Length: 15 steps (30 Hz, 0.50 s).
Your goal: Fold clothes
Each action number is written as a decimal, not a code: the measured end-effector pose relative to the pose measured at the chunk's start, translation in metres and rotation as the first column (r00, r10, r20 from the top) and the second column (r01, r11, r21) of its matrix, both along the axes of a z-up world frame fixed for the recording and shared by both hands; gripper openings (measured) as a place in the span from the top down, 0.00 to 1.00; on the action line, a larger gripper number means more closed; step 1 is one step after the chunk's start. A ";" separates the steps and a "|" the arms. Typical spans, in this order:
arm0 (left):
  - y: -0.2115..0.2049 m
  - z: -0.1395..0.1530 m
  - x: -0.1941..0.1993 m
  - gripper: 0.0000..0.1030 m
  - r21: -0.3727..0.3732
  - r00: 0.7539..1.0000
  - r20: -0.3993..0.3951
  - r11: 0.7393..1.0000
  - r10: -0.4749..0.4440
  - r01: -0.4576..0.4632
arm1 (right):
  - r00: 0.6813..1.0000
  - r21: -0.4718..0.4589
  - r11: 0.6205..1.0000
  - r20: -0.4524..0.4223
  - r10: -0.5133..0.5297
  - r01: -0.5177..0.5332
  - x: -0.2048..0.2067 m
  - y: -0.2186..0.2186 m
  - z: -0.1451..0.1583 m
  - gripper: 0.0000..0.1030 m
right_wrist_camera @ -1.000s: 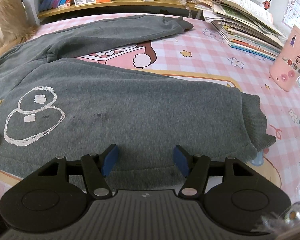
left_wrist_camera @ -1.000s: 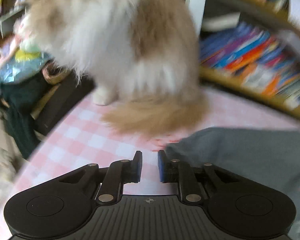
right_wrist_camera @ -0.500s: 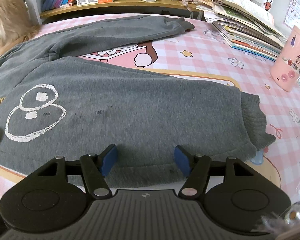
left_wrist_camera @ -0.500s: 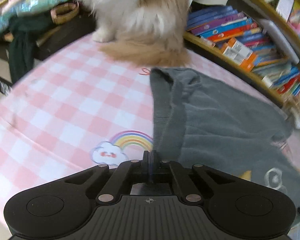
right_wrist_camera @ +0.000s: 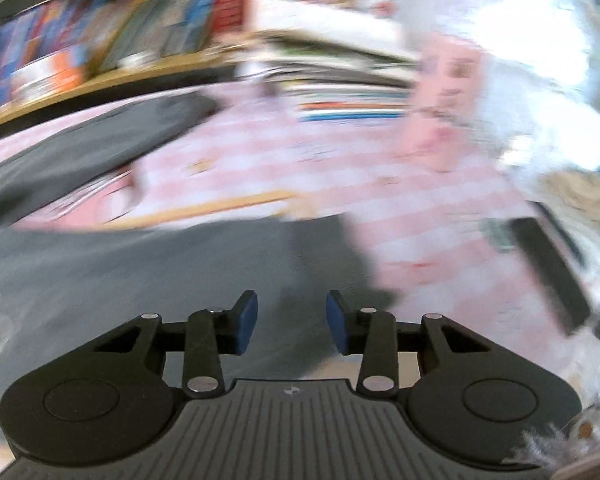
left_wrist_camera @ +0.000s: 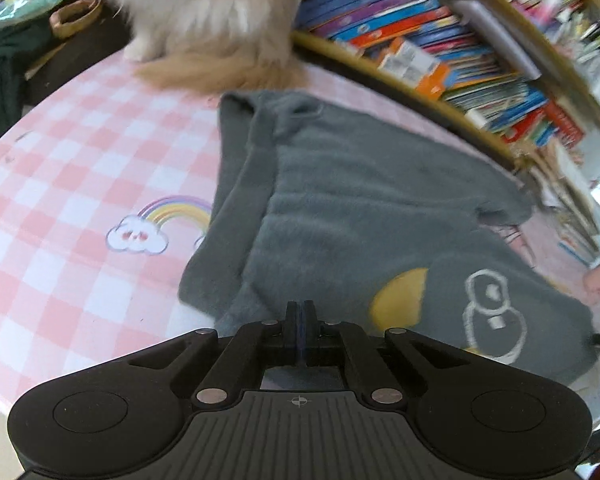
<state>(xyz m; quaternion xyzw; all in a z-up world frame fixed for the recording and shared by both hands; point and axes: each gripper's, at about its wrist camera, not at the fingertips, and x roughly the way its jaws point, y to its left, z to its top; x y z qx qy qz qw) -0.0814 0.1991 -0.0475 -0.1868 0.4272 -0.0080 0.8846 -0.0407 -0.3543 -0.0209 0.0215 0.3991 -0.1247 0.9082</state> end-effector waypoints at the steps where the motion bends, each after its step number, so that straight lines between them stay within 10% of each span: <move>1: 0.000 -0.003 0.001 0.97 0.003 1.000 -0.011 1.000 0.003 -0.002 | 0.999 0.012 0.999 -0.005 -0.034 0.034 0.001 -0.007 -0.001 0.58; 7: 0.000 -0.005 -0.001 0.97 0.009 1.000 -0.029 1.000 0.007 -0.007 | 0.987 0.078 0.987 -0.091 -0.130 0.137 0.001 -0.031 -0.017 0.44; 9: -0.001 -0.005 -0.002 0.97 0.005 0.999 -0.029 1.000 0.014 -0.014 | 0.991 0.104 0.987 -0.067 -0.114 0.121 -0.001 -0.030 -0.012 0.51; 12: -0.001 -0.005 -0.003 0.97 0.006 0.999 -0.032 1.000 0.013 -0.012 | 0.996 0.140 0.986 -0.017 -0.085 0.087 -0.006 -0.027 -0.001 0.85; 15: -0.001 -0.004 -0.001 0.97 0.014 0.999 -0.040 1.000 0.005 -0.004 | 0.998 0.175 0.983 0.034 -0.058 0.051 -0.010 -0.024 0.009 0.90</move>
